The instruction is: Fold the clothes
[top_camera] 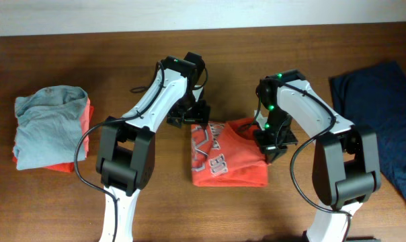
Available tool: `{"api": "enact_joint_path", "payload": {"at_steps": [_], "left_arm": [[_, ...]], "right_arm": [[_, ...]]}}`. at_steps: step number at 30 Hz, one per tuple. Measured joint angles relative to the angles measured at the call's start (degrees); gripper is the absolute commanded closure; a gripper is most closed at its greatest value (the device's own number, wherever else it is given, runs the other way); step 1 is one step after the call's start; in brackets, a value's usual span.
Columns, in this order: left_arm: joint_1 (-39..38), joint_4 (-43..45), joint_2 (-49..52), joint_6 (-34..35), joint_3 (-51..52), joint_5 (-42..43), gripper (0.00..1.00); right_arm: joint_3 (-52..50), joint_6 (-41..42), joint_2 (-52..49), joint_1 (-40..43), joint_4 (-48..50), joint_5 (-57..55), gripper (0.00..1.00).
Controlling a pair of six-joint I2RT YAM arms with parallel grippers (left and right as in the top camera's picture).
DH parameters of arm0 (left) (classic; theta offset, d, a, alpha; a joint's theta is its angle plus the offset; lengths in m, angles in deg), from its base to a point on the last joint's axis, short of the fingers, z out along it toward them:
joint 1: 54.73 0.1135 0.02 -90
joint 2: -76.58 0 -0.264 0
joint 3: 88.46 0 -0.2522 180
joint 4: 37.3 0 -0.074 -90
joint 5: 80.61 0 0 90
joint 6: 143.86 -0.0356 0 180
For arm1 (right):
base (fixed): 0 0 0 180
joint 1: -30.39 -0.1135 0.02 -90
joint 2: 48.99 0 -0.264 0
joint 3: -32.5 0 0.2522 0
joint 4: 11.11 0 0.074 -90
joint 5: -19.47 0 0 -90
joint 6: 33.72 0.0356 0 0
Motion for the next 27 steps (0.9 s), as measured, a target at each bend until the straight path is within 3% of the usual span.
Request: {"api": "enact_joint_path", "payload": {"at_steps": [4, 8, 17, 24, 27], "left_arm": [[-0.02, 0.02, 1.03, 0.00, 0.00, 0.02, 0.23], [-0.28, -0.39, 3.15, 0.00, 0.00, 0.26, 0.24], [-0.76, -0.57, 3.80, 0.00, 0.00, 0.39, 0.24], [-0.76, -0.57, 3.80, 0.00, 0.00, 0.37, 0.24], [-0.76, -0.57, 3.80, 0.00, 0.00, 0.39, 0.24]], "right_arm": [[-0.02, 1.95, 0.00, 0.31, -2.71, -3.48, 0.90], [-1.18, 2.91, 0.00, 0.31, -5.75, -4.96, 0.73], [-5.01, 3.80, -0.02, 0.31, -3.45, -8.04, 0.75], [1.07, 1.99, 0.20, 0.31, -1.33, -8.04, 0.49], [3.32, 0.57, 0.81, 0.31, 2.29, -6.86, 0.49]]}}
